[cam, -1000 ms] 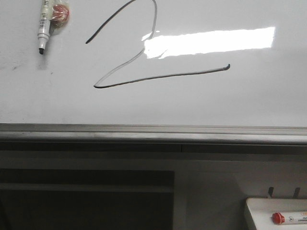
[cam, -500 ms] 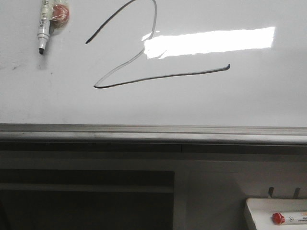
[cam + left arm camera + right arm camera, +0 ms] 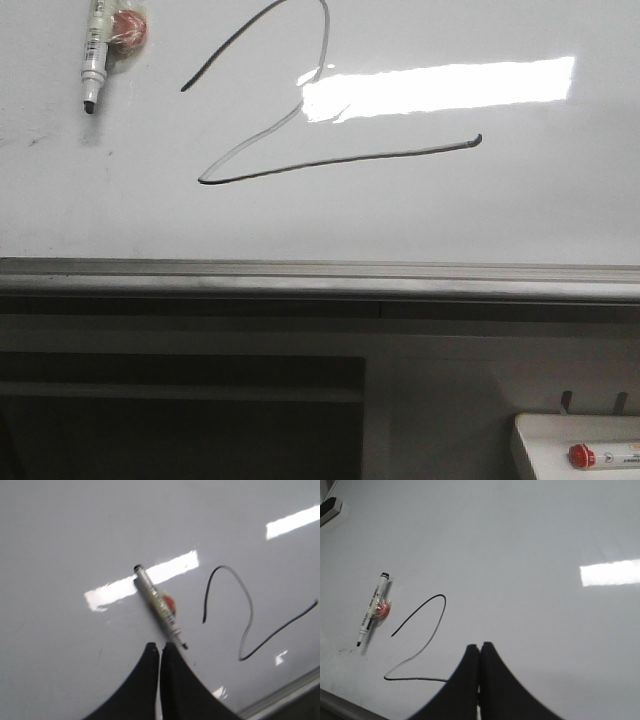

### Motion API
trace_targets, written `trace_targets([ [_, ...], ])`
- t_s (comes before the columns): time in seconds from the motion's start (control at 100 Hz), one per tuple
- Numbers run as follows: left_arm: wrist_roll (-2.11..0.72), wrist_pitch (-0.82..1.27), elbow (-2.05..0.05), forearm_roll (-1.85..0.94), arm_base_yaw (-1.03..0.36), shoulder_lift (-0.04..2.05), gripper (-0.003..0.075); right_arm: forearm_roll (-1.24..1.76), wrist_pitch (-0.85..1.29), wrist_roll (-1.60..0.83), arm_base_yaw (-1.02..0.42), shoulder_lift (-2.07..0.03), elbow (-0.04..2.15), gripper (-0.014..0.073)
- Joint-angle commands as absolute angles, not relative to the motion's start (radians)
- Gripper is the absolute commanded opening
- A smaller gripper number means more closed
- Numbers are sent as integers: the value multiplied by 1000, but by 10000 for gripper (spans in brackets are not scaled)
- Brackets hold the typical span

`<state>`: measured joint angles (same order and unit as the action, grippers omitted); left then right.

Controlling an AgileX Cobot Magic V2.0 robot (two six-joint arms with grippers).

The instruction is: Write number 2 on whiteboard

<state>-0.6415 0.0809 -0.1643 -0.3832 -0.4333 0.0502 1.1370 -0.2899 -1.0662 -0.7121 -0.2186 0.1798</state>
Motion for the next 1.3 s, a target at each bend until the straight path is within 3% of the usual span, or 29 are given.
trace_targets([
  [0.0,-447,0,-143,-218,-366,60,-20,1118,-316,-1071,-704,-224,205,-72],
  [0.12,-100,0,-68,0,-257,60,-20,1118,-316,-1071,-704,-224,205,-72],
  [0.22,13,9,-13,12,-199,60,-20,1118,-316,-1071,-704,-224,205,-72],
  [0.42,15,231,12,13,-182,46,-20,1118,-316,-1071,-704,-224,205,-72],
  [0.58,15,262,12,10,-182,-35,-20,1118,-316,-1071,-704,-224,205,-72],
  [1.29,15,251,12,10,-182,-27,-20,1118,-312,-1071,-704,-224,205,-72],
])
